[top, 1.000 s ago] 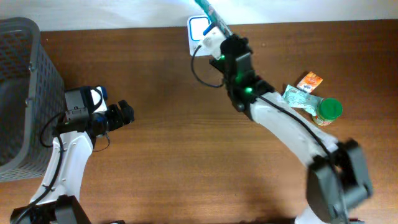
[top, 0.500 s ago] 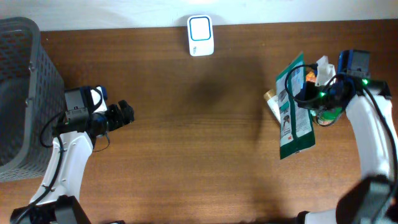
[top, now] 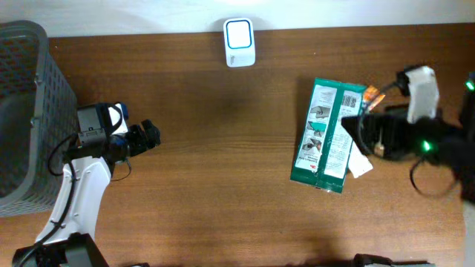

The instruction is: Scan the item barcode

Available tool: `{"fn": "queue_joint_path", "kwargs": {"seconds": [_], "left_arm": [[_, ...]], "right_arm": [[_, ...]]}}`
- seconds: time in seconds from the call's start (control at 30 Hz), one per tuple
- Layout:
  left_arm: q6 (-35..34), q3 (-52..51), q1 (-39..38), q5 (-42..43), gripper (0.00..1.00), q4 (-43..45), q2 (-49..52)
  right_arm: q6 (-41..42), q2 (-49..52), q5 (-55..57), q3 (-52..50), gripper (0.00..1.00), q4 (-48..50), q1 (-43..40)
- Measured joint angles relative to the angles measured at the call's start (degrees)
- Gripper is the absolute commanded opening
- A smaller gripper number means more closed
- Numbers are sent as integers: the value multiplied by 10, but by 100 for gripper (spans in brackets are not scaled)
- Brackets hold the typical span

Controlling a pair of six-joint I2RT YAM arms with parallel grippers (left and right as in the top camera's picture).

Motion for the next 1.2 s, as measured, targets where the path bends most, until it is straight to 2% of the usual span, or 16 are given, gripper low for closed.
{"fn": "queue_joint_path", "kwargs": {"seconds": [0.07,0.23,0.3,0.33,0.37,0.4,0.47,0.5,0.57,0.6,0.7,0.8,0.9,1.2], "left_arm": [[0,0,0,0,99,0,0],[0,0,0,0,99,0,0],[0,0,0,0,99,0,0],[0,0,0,0,99,0,0],[0,0,0,0,99,1,0],[0,0,0,-1,99,2,0],[0,1,0,0,99,2,0],[0,0,0,0,99,1,-1],[0,1,0,0,99,1,-1],[0,1,0,0,99,-1,-2],[0,1,0,0,99,0,-2],[0,1,0,0,99,1,-2],[0,1,0,0,99,0,-2],[0,1,0,0,99,0,-2]], "right_arm": [[0,-63,8,3,98,-3,0],[-17,-86,34,4,98,-29,0],[-19,-105,36,-40,98,63,13],[-20,-126,37,-90,99,158,28],[-22,-172,38,-187,98,297,49],[-22,-229,40,-305,98,501,66],[-28,-343,61,-512,98,784,98],[-29,-416,95,-647,98,939,117],[-30,-476,134,-753,98,979,130],[-30,-524,156,-818,98,972,134],[-30,-610,176,-908,98,913,137],[-30,-637,178,-931,98,854,149],[-30,-651,181,-933,98,742,149],[-30,-658,183,-948,98,732,149]]}}
